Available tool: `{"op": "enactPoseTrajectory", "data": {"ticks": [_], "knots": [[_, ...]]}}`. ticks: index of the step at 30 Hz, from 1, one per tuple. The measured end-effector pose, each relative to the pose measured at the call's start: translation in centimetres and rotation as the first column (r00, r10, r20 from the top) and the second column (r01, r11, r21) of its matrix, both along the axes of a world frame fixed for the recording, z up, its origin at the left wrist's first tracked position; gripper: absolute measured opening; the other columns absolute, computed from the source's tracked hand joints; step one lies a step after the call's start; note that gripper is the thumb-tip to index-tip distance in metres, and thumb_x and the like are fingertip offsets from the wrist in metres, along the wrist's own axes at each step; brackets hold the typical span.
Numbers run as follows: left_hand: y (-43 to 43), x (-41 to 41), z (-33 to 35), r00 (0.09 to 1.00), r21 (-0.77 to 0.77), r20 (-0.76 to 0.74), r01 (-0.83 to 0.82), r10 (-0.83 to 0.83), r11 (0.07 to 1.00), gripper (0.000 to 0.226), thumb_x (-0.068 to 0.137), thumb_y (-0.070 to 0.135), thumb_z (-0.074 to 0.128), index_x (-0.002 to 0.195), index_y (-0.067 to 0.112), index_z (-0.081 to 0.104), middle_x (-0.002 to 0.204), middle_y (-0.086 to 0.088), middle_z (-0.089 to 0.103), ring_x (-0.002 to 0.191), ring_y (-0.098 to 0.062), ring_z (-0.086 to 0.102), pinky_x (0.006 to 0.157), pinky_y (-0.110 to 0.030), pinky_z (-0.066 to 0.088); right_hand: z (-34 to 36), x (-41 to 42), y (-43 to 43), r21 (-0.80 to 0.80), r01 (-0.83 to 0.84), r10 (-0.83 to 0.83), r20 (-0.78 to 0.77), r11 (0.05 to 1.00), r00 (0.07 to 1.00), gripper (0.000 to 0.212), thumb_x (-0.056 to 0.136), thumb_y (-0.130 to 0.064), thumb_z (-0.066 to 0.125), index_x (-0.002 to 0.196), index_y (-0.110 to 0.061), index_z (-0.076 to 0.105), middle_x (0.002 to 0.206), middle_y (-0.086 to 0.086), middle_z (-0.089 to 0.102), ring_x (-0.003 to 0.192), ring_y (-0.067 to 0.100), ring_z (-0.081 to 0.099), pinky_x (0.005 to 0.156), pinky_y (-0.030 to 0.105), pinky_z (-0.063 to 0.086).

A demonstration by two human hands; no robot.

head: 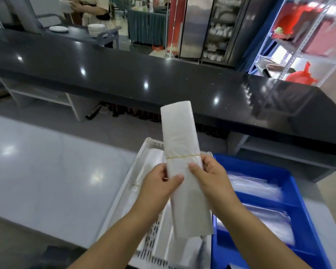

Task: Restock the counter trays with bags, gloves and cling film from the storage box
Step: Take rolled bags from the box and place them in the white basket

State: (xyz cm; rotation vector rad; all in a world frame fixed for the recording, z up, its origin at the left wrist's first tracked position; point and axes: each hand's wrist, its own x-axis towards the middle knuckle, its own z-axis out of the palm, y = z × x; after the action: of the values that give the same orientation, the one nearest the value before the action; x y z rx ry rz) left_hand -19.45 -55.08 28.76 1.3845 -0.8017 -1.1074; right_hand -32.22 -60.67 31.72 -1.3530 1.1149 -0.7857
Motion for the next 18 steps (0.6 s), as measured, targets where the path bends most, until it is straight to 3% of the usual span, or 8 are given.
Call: {"op": "enactPoseTrajectory", "data": {"ticks": [3, 6, 7, 9, 11, 12, 14, 18], "knots": [[0.4, 2.9, 1.0, 0.982, -0.051, 0.08, -0.168, 0.171, 0.985, 0.016, 0.077, 0.01, 0.071, 0.086, 0.021, 0.064, 0.082, 0.001, 0.074, 0.074, -0.014, 0.07, 0.061, -0.025, 0.055, -0.8, 1.6, -0.1, -0.03, -0.094, 0.094, 0.019, 0.995, 0.995, 0.016, 0.095, -0.02, 0.05, 0.099, -0.026, 0.064, 0.097, -0.006, 0.071, 0.087, 0.006, 0.067, 0.077, 0.023, 0.055], [1.1, 7.1, 2.0, 0.926, -0.086, 0.254, -0.267, 0.28, 0.96, 0.016, 0.077, 0.013, 0.071, 0.081, 0.027, 0.062, 0.08, 0.003, 0.071, 0.072, -0.015, 0.067, 0.062, -0.029, 0.052, -3.2, 1.9, -0.7, -0.175, -0.327, 0.234, -0.408, 0.928, 0.882, 0.021, 0.095, -0.015, 0.048, 0.109, -0.023, 0.062, 0.109, -0.008, 0.065, 0.096, 0.001, 0.059, 0.089, 0.023, 0.049], [1.4, 8.4, 2.2, 0.905, -0.085, 0.304, -0.286, 0.298, 0.955, 0.017, 0.077, 0.015, 0.071, 0.08, 0.029, 0.061, 0.08, 0.004, 0.07, 0.073, -0.016, 0.066, 0.062, -0.03, 0.052, -4.3, 1.9, -0.8, -0.186, -0.472, 0.301, -0.561, 0.862, 0.771, 0.025, 0.095, -0.012, 0.047, 0.112, -0.023, 0.061, 0.114, -0.006, 0.064, 0.101, 0.006, 0.058, 0.093, 0.026, 0.047], [1.9, 10.3, 2.2, 0.862, -0.062, 0.404, -0.308, 0.306, 0.949, 0.015, 0.078, 0.019, 0.07, 0.081, 0.03, 0.061, 0.081, 0.006, 0.069, 0.074, -0.017, 0.066, 0.062, -0.032, 0.052, -6.4, 2.1, -0.8, -0.192, -0.762, 0.352, -0.799, 0.618, 0.487, 0.036, 0.09, -0.003, 0.046, 0.117, -0.023, 0.06, 0.124, -0.003, 0.061, 0.114, 0.015, 0.052, 0.099, 0.031, 0.04], [2.3, 11.2, 1.8, 0.831, -0.023, 0.474, -0.32, 0.292, 0.947, 0.012, 0.078, 0.021, 0.069, 0.085, 0.029, 0.061, 0.082, 0.006, 0.069, 0.075, -0.017, 0.066, 0.067, -0.037, 0.054, -8.2, 2.3, -0.9, -0.182, -0.921, 0.307, -0.905, 0.344, 0.293, 0.046, 0.084, 0.003, 0.048, 0.122, -0.022, 0.057, 0.131, -0.002, 0.056, 0.121, 0.019, 0.047, 0.101, 0.035, 0.036], [2.5, 11.4, 1.6, 0.824, -0.008, 0.492, -0.319, 0.281, 0.948, 0.012, 0.078, 0.022, 0.069, 0.086, 0.029, 0.062, 0.082, 0.007, 0.069, 0.076, -0.017, 0.066, 0.069, -0.039, 0.055, -8.8, 2.4, -1.2, -0.159, -0.952, 0.279, -0.932, 0.261, 0.232, 0.046, 0.083, 0.001, 0.05, 0.123, -0.021, 0.055, 0.132, -0.001, 0.055, 0.122, 0.021, 0.047, 0.101, 0.035, 0.035], [2.8, 11.4, 0.9, 0.814, 0.012, 0.523, -0.303, 0.252, 0.953, 0.012, 0.078, 0.022, 0.069, 0.084, 0.029, 0.062, 0.08, 0.007, 0.07, 0.074, -0.016, 0.066, 0.068, -0.037, 0.054, -9.4, 2.5, -1.5, -0.167, -0.972, 0.206, -0.958, 0.164, 0.199, 0.038, 0.083, -0.008, 0.056, 0.119, -0.021, 0.055, 0.125, -0.002, 0.059, 0.112, 0.021, 0.053, 0.096, 0.034, 0.039], [2.6, 10.2, -0.3, 0.761, 0.076, 0.636, -0.232, 0.132, 0.97, 0.012, 0.075, 0.025, 0.069, 0.075, 0.031, 0.058, 0.072, 0.01, 0.066, 0.066, -0.008, 0.061, 0.057, -0.028, 0.045, -9.0, 2.5, -1.9, -0.216, -0.976, 0.046, -0.975, 0.042, 0.218, 0.021, 0.067, -0.025, 0.075, 0.082, -0.029, 0.062, 0.072, -0.013, 0.061, 0.069, 0.01, 0.055, 0.067, 0.022, 0.044]]}}
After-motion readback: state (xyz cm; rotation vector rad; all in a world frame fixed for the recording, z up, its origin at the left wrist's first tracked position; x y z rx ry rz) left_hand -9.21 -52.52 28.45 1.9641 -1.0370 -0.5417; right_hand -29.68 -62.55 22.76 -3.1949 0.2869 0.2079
